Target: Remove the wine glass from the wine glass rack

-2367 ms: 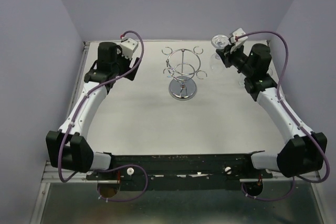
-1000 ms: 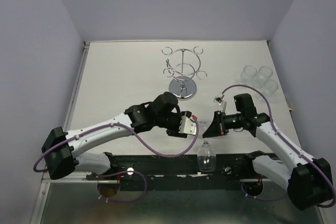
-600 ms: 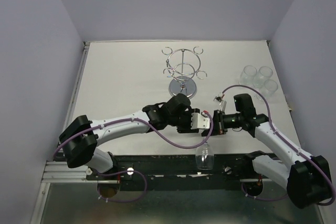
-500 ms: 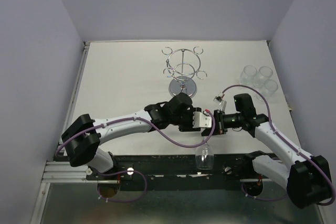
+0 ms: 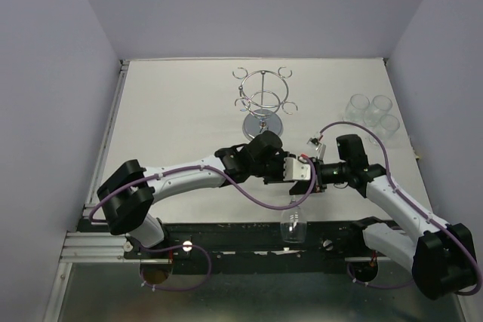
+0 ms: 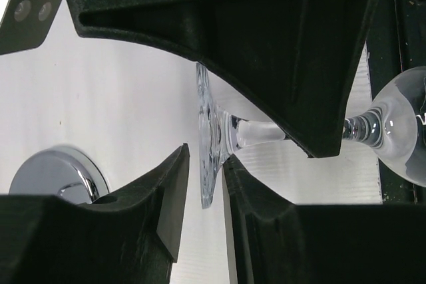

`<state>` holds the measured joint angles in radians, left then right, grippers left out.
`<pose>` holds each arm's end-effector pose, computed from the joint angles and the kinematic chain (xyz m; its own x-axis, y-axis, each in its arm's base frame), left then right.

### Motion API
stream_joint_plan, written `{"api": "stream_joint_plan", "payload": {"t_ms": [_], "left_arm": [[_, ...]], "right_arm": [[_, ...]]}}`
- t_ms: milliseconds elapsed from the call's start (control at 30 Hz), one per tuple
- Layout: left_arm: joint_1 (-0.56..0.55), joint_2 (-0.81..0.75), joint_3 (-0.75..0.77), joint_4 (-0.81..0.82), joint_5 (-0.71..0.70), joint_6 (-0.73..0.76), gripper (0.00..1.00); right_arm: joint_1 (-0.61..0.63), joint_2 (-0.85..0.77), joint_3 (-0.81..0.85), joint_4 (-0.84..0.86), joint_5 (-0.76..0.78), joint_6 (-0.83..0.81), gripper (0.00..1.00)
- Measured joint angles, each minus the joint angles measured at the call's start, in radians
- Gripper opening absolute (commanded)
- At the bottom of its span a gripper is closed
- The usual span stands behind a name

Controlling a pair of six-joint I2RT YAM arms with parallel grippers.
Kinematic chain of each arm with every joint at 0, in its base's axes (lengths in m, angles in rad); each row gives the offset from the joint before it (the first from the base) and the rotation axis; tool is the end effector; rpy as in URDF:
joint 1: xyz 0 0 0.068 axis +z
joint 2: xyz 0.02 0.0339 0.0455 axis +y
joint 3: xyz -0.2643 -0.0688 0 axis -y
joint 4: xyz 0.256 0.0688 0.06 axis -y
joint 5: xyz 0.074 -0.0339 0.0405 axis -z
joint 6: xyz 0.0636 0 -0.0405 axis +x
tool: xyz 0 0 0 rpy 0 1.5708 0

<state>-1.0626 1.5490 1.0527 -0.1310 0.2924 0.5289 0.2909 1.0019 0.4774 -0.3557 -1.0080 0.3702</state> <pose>0.1675 -0.3384 0.2294 0.2328 0.5750 -0.7844 0.9644 -0.0325 0.2624 0.1743 0.1083 0.1767 -0.9305 -0.0771 -0.3580 -0.3566 0.4124 0.8383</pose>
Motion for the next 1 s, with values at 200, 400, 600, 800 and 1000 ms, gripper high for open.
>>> {"api": "stream_joint_plan", "payload": {"t_ms": [200,400,600,800,1000], "left_arm": [[0.000,0.003,0.000,-0.013,0.000,0.031,0.34],[0.000,0.003,0.000,-0.028,-0.001,0.074,0.24],[0.000,0.005,0.000,-0.034,-0.001,0.087,0.11],[0.000,0.009,0.000,-0.033,0.000,0.077,0.00],[0.001,0.009,-0.010,-0.041,-0.011,0.047,0.00]], "right_arm": [[0.000,0.000,0.000,0.003,-0.001,0.000,0.01],[0.000,0.000,0.000,0.007,0.000,0.004,0.01],[0.000,0.000,0.000,0.014,0.005,0.007,0.05],[0.000,0.000,0.000,0.013,0.026,0.004,0.39],[0.000,-0.001,0.000,0.006,0.032,0.003,0.66]]}}
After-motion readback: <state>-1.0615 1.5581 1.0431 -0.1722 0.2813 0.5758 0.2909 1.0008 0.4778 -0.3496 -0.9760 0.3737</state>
